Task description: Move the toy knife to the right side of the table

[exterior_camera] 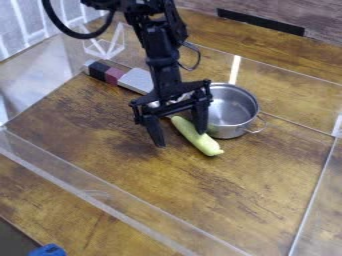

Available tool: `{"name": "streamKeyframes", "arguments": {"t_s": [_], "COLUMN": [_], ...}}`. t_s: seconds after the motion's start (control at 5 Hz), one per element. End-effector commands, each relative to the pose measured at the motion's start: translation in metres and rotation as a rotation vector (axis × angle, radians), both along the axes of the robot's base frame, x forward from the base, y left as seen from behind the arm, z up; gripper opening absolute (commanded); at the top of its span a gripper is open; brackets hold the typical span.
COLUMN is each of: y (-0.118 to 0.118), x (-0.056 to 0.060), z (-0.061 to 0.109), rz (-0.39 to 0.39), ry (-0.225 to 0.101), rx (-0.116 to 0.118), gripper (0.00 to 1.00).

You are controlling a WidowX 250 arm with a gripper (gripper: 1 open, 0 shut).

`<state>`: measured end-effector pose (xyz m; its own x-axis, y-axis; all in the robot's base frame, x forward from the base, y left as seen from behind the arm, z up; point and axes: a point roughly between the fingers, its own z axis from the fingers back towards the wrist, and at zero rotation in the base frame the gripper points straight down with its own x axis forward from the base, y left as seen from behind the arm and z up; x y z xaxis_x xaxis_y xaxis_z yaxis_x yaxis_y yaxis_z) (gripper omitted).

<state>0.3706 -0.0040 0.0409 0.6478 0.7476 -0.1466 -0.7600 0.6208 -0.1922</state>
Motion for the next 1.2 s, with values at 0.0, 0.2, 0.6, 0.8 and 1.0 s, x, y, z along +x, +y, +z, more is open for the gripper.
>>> {"name": "streamKeyframes", "arguments": {"t_s": [0.0,0.2,0.6,0.8,1.0], "y": [0.020,0.021,0.008,-0.001,-0.010], "x": [0.018,0.017,0.025,0.030,0.033], "z": [0.025,0.027,0.030,0.025,0.021], "rz": [0.062,0.059,0.027,0.028,0.020], "ry": [-0.063,-0.060,-0.055,-0.051,-0.049], "rx": [-0.005,-0.016,-0.037,-0.044,-0.046], "gripper": [0.00,0.00,0.00,0.00,0.00]}}
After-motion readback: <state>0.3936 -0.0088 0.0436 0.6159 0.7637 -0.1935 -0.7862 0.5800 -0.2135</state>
